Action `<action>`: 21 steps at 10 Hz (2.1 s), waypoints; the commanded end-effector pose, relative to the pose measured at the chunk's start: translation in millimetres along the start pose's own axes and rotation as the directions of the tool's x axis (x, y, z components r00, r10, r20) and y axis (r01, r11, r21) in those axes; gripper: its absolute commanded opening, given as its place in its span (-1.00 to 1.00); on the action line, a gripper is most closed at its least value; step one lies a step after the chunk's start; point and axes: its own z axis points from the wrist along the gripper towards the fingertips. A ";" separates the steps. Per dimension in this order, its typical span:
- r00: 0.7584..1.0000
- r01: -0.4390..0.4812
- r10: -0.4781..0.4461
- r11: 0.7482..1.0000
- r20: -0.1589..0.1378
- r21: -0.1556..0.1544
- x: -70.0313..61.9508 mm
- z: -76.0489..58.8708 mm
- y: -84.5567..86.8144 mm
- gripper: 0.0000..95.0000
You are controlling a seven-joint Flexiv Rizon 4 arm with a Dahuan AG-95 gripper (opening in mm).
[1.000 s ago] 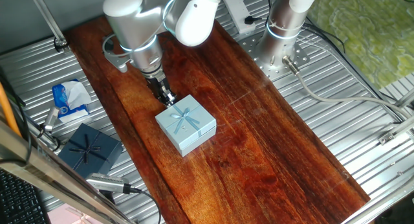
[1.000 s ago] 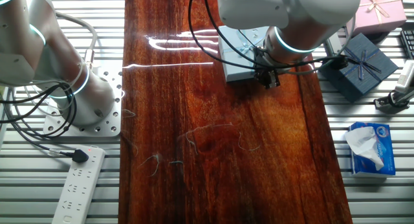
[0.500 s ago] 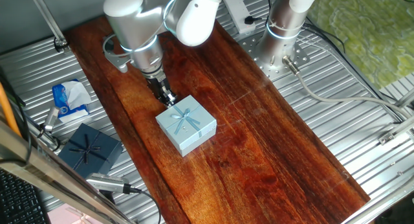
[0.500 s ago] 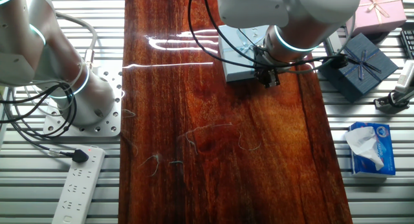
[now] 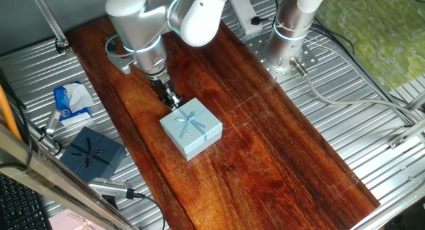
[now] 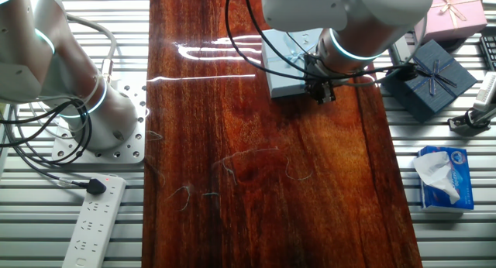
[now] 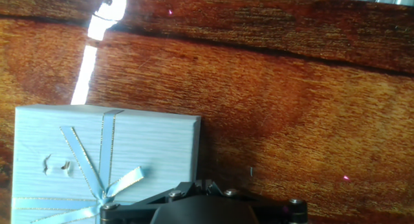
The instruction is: Slide the outer casing onto the gift box
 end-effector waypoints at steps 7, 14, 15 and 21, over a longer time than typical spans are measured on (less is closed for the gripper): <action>1.000 -0.012 0.012 1.000 -0.003 -0.003 -0.8 -1.2 3.5 -1.00; 1.000 -0.014 0.014 1.000 -0.005 -0.003 -1.0 -2.8 5.7 -1.00; 1.000 -0.015 0.015 1.000 -0.005 -0.003 -1.0 -2.9 5.9 -1.00; 1.000 -0.017 0.017 1.000 -0.007 -0.002 0.4 -5.1 7.3 -1.00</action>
